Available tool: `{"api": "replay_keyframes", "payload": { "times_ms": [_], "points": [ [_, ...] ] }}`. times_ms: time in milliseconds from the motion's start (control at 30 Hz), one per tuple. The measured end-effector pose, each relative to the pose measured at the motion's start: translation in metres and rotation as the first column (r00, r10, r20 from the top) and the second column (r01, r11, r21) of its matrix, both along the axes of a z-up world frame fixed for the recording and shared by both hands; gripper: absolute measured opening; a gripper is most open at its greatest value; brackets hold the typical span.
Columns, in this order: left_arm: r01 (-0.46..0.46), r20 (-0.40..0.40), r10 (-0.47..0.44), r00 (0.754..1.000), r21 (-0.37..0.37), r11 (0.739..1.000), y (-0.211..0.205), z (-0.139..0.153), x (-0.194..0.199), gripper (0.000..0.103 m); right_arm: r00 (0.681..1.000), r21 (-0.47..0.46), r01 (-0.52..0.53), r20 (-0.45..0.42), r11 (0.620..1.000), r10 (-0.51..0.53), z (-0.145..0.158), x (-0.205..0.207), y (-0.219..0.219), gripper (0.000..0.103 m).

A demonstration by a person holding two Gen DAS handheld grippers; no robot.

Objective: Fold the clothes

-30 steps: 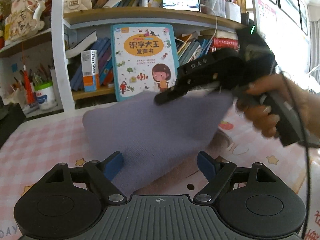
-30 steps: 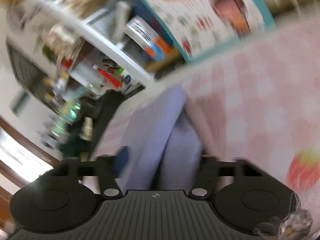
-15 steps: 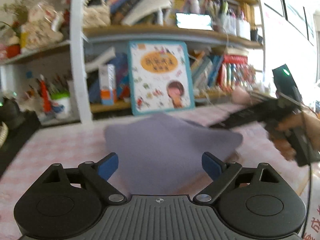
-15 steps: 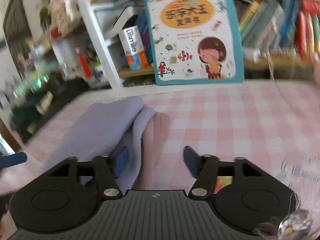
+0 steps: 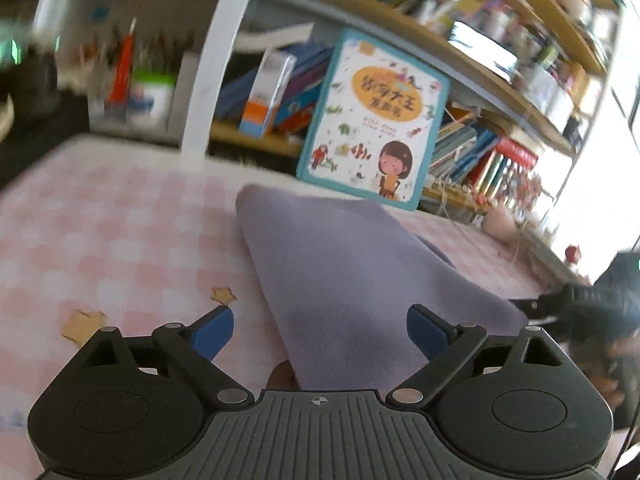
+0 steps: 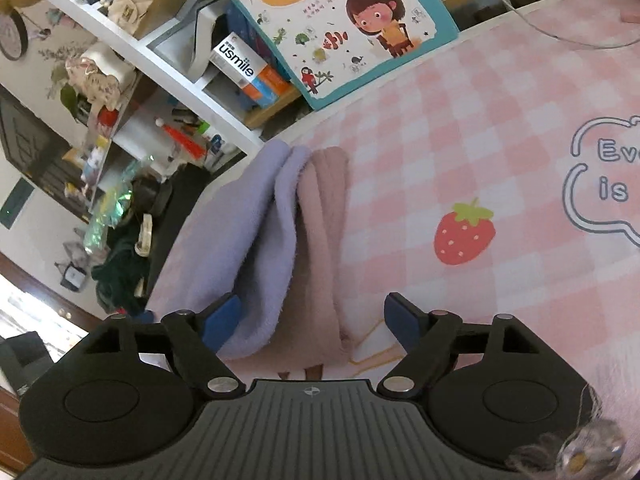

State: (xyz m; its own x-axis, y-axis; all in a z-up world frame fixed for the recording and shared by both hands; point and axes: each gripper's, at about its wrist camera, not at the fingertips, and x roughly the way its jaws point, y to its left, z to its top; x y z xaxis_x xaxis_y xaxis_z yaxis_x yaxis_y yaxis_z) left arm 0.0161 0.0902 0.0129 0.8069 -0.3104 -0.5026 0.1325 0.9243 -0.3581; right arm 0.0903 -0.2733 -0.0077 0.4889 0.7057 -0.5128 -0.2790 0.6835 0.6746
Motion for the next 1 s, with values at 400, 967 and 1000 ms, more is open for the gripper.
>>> {"api": "replay_keyframes", "payload": {
  "times_ms": [400, 967, 1000],
  "points": [
    [-0.017, -0.102, -0.005, 0.995, -0.212, 0.977, 0.011, -0.031, 0.039, 0.095, 1.000, -0.003, -0.020, -0.004, 1.000, 0.020, 0.003, 0.026, 0.034, 0.078],
    [0.095, -0.130, -0.117, 0.985, -0.166, 0.981, -0.016, -0.009, -0.023, 0.067, 0.988, -0.119, -0.121, 0.081, 0.986, 0.131, 0.013, -0.060, 0.032, 0.037],
    [0.106, -0.135, -0.128, 0.983, -0.160, 0.981, -0.019, -0.007, -0.031, 0.067, 0.988, -0.113, -0.128, 0.074, 0.985, 0.137, 0.014, -0.071, 0.029, 0.037]
  ]
}}
